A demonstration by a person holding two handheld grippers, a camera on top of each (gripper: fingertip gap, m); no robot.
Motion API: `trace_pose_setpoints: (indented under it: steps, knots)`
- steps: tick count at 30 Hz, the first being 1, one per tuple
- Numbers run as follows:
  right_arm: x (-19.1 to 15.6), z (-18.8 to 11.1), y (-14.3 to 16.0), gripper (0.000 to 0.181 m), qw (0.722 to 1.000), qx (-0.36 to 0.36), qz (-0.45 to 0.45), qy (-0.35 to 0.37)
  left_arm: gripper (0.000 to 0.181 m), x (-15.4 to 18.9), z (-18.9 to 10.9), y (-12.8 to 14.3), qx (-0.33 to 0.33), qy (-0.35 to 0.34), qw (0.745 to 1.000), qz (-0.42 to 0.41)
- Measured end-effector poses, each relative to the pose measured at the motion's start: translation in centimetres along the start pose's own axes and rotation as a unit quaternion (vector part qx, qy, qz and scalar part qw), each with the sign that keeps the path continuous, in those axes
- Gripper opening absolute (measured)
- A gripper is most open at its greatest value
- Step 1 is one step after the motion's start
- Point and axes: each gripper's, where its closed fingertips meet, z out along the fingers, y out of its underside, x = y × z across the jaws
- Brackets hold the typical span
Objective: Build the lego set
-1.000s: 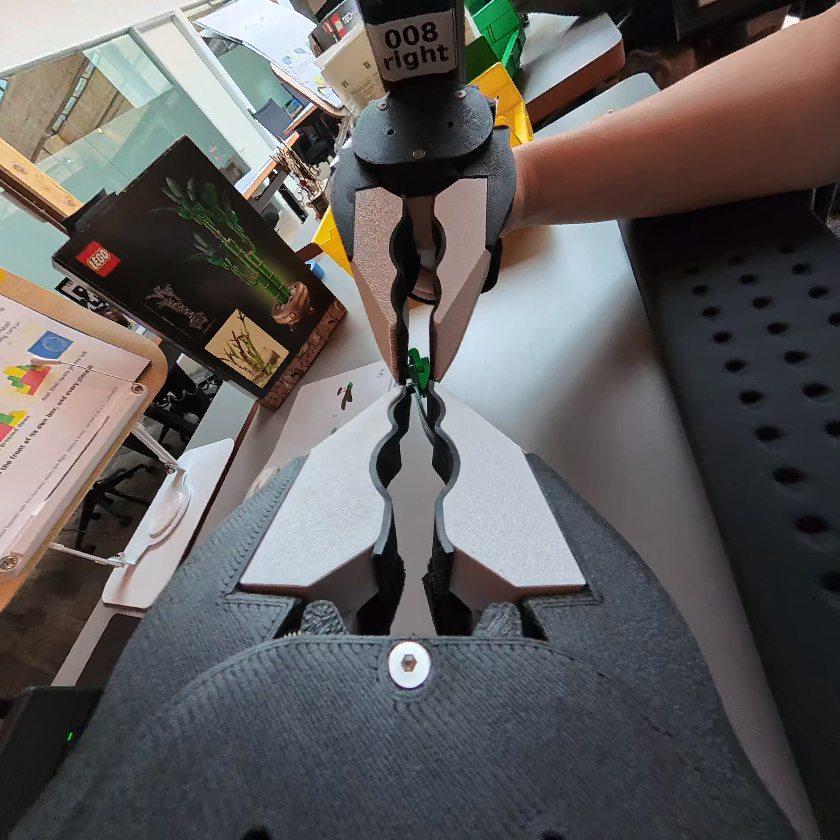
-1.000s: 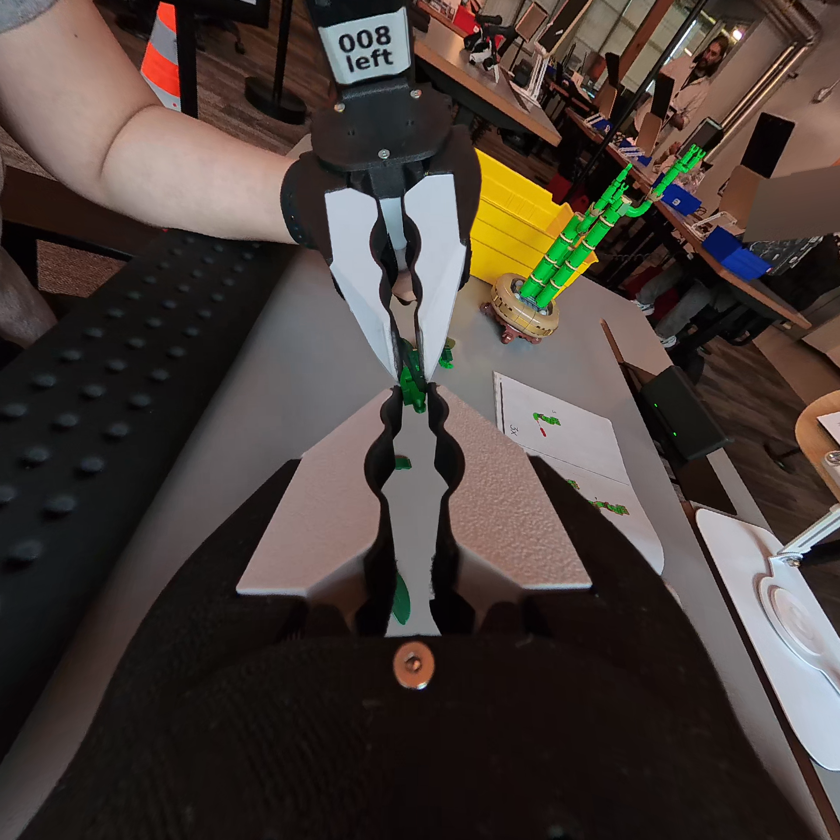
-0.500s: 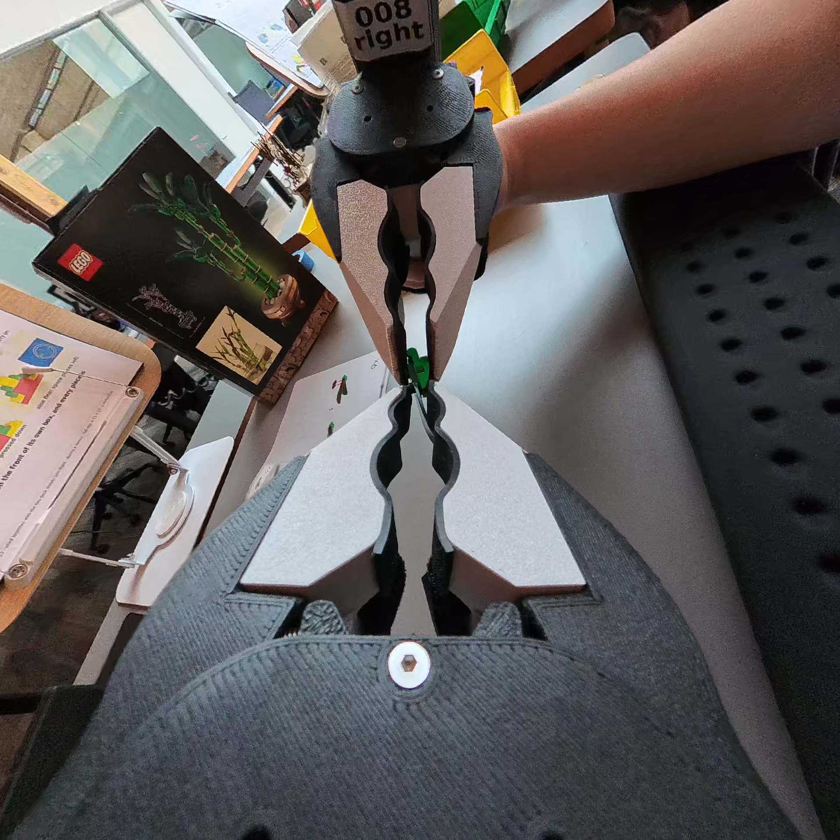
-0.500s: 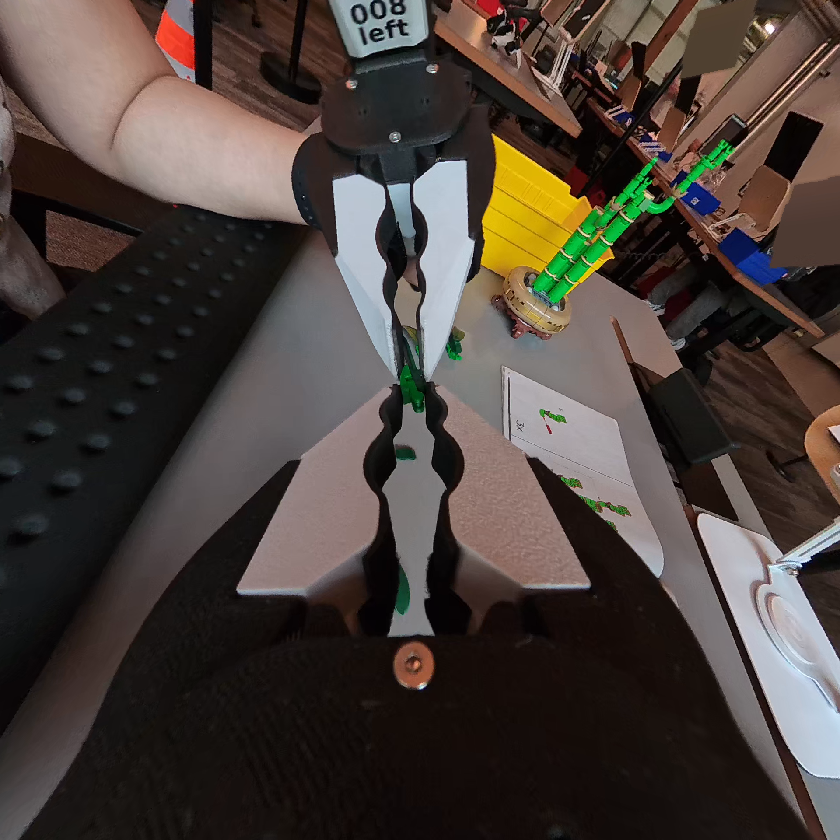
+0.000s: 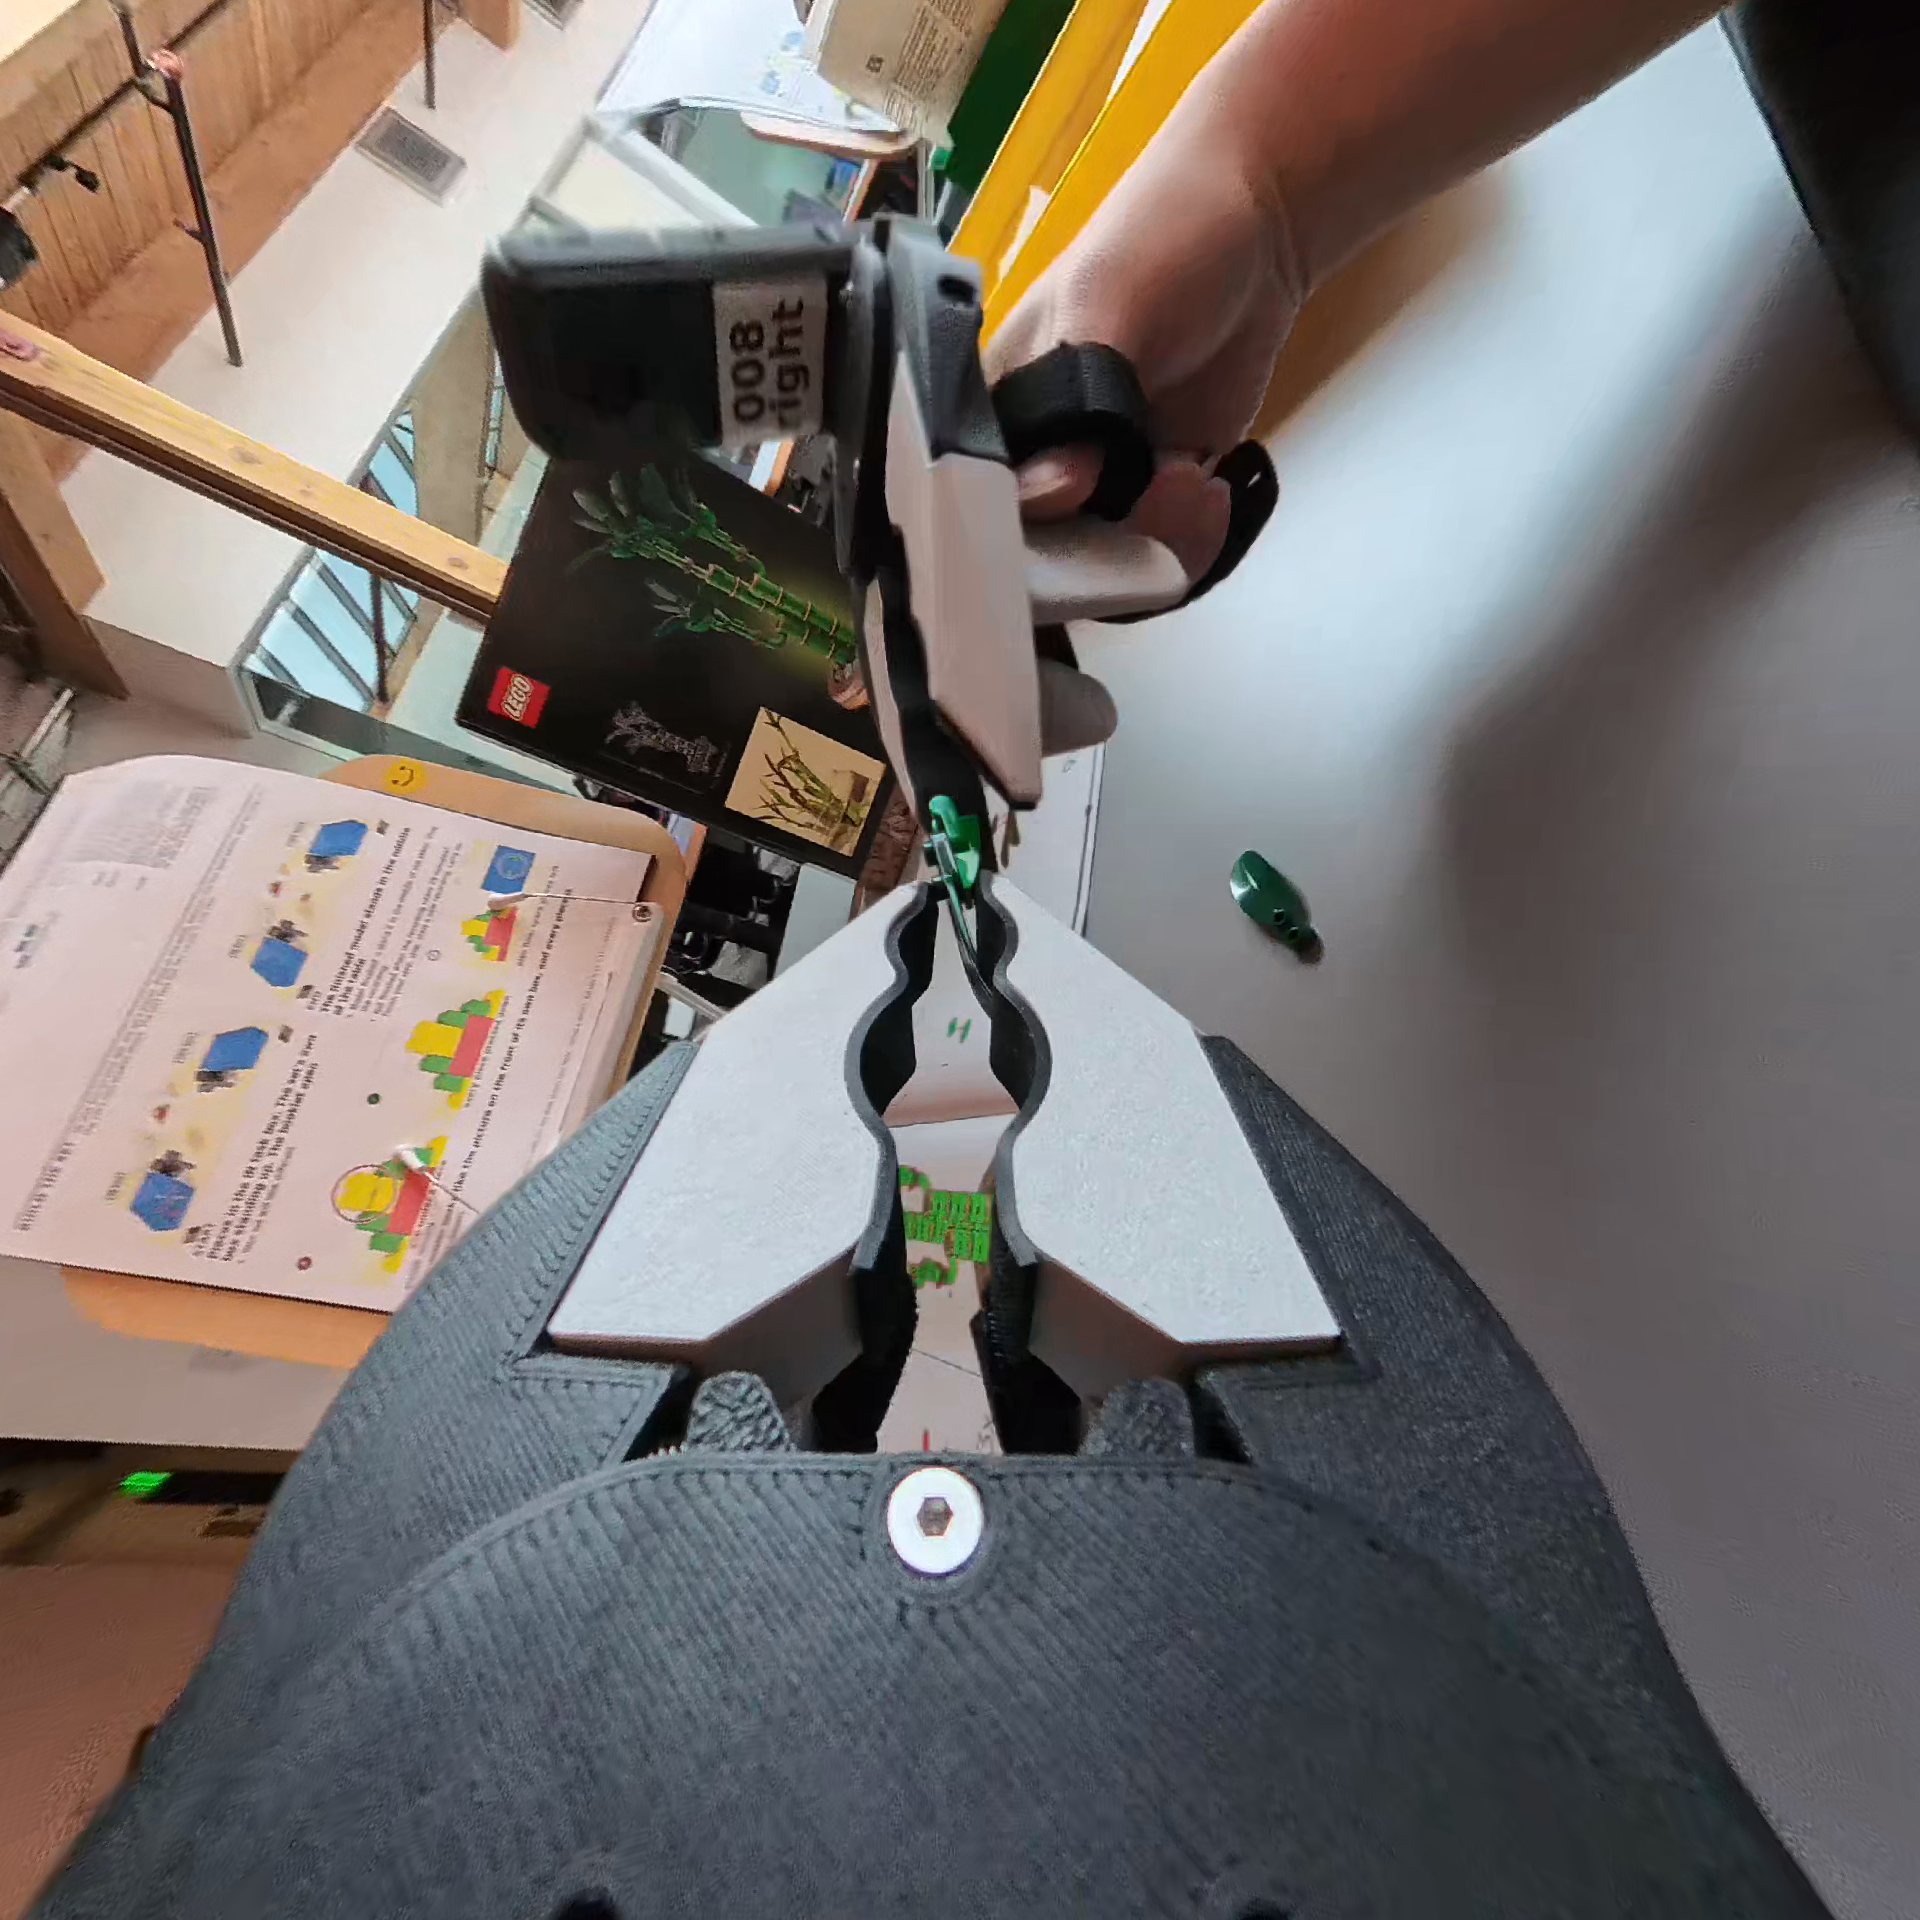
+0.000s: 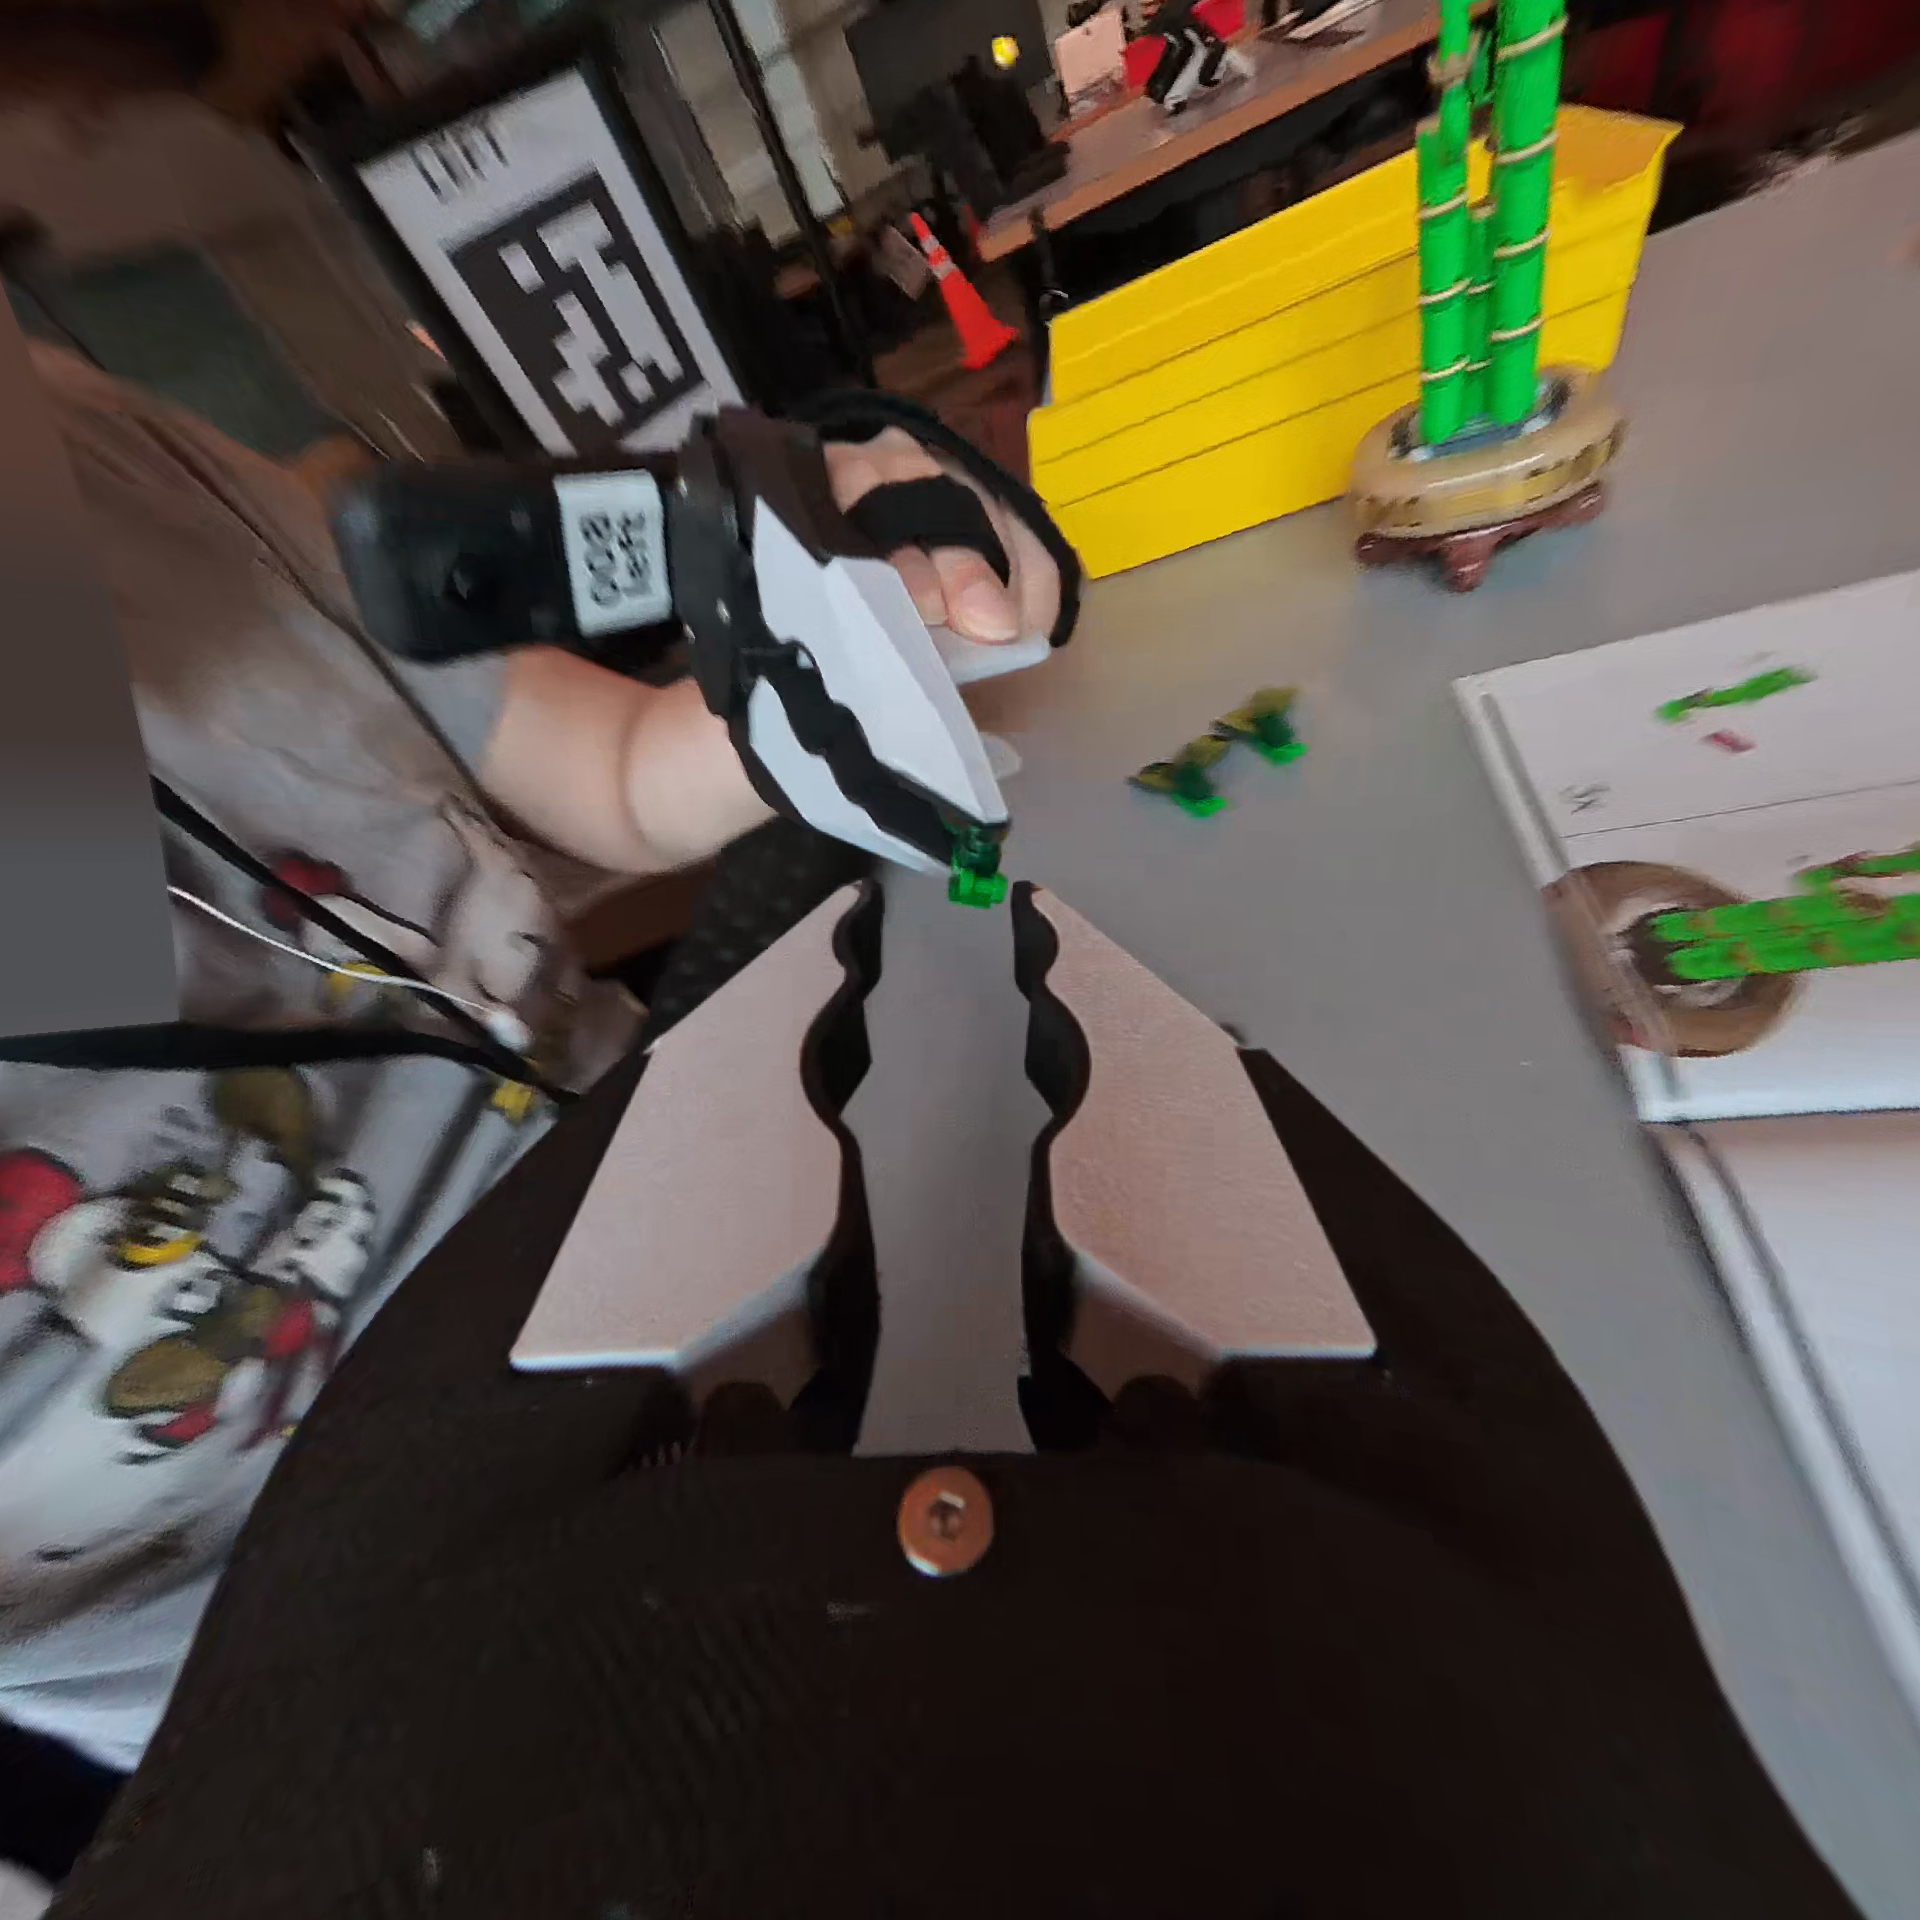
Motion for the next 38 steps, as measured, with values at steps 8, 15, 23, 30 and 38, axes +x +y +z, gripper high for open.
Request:
trace_pose_setpoints:
  steps: [8, 15, 23, 30, 38]
  knots:
    - [1.0, 0.2, 0.1, 0.007, 0.998, 0.007, 0.055, 0.007, 0.005, 0.5, 0.3, 0.7, -0.021, -0.001, 0.999, 0.043]
    - [1.3, 0.1, 0.1, 0.006, 0.992, -0.004, 0.124, 0.010, 0.005, 0.5, 0.4, 0.9, -0.024, 0.002, 0.999, 0.021]
    - [2.9, -0.6, -0.5, 0.034, 0.997, 0.025, 0.037, 0.067, 0.006, 0.0, 0.1, 1.2, -0.008, 0.050, 0.990, -0.132]
    - [0.9, -0.5, 0.4, 0.030, 0.928, -0.065, -0.328, 0.161, 0.006, 1.4, -0.1, 0.9, 0.006, 0.120, 0.975, -0.186]
    - [0.6, 0.9, 2.8, 0.018, 0.911, -0.147, -0.355, 0.149, 0.006, 3.6, -0.3, 0.9, 0.001, 0.175, 0.972, -0.158]
